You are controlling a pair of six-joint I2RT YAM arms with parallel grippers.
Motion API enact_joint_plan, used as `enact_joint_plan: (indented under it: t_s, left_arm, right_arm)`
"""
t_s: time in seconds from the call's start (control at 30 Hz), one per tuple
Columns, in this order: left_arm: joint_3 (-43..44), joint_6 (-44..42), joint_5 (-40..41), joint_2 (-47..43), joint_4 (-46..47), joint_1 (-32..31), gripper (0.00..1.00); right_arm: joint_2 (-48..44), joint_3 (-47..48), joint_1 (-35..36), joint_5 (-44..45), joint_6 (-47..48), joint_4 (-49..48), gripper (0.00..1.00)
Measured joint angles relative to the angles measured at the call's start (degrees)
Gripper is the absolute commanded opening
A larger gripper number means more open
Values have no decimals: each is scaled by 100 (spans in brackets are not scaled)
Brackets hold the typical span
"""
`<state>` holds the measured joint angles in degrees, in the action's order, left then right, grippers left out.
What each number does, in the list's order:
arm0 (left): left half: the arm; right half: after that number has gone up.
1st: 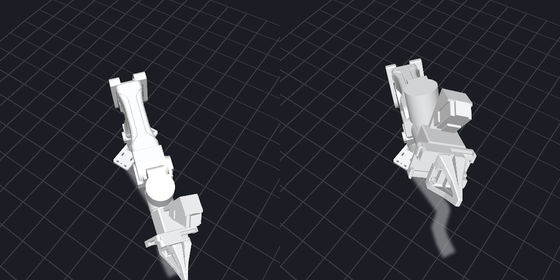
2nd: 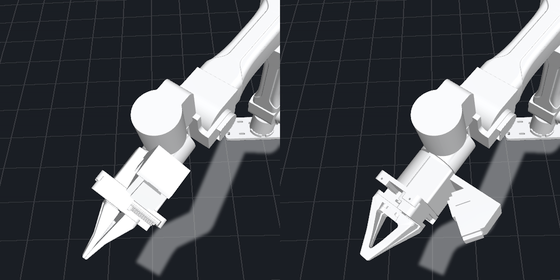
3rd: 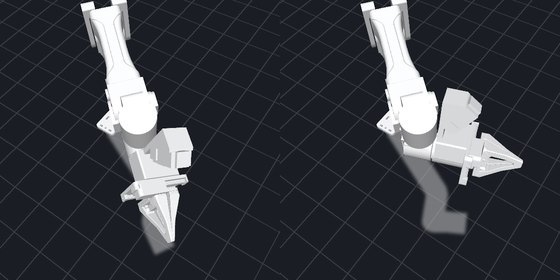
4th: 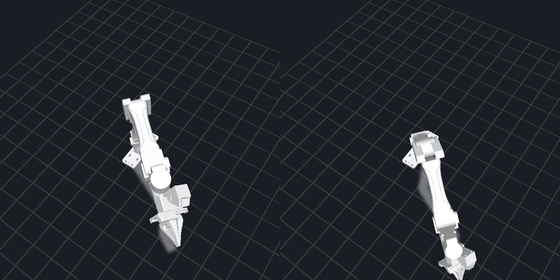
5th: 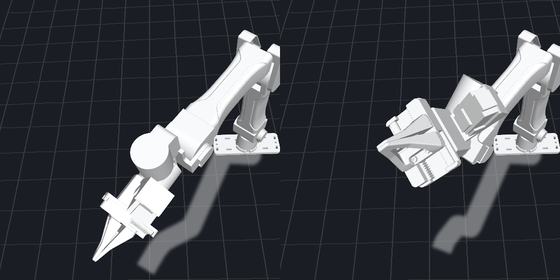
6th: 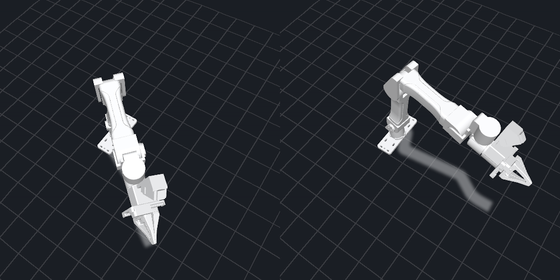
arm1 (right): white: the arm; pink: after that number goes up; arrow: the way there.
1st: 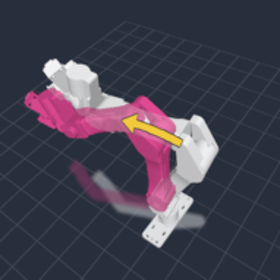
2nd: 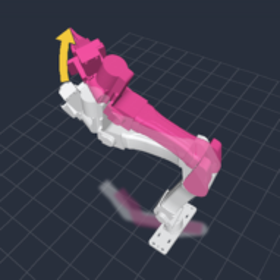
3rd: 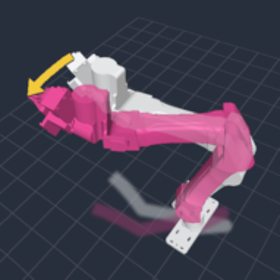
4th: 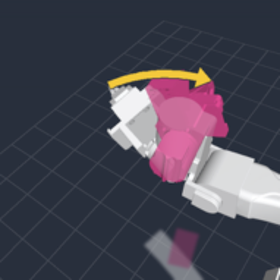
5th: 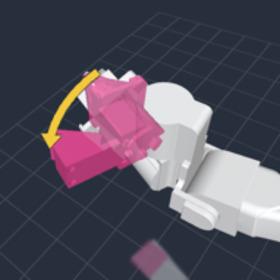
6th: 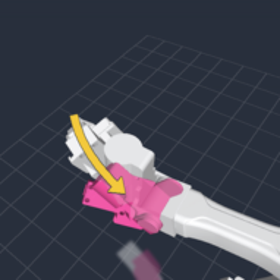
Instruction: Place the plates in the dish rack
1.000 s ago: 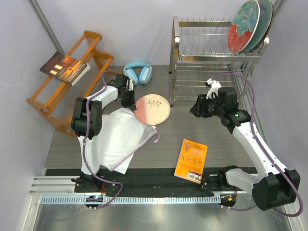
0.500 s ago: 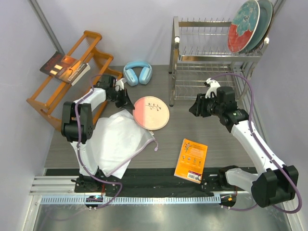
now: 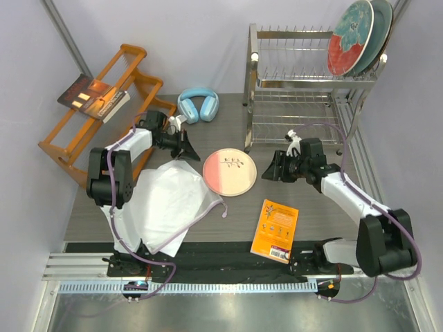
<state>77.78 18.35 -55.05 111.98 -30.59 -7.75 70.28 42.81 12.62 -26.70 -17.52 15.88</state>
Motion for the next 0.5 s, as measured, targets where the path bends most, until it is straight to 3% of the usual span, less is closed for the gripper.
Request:
enact_joint_plan:
  t_s: [0.3, 0.43, 0.5]
  left_arm:
    - [0, -238, -339, -275, -409, -15, 0]
    - [0, -299, -245, -275, -457, -15, 32]
    - [0, -323, -90, -275, -457, -17, 37]
  right_arm:
    - [1056, -577, -46, -278, -699, -1198, 61]
    - [1403, -704, -55, -339, -1012, -1858, 61]
    - [1646, -804, -61, -348, -1246, -2308, 61]
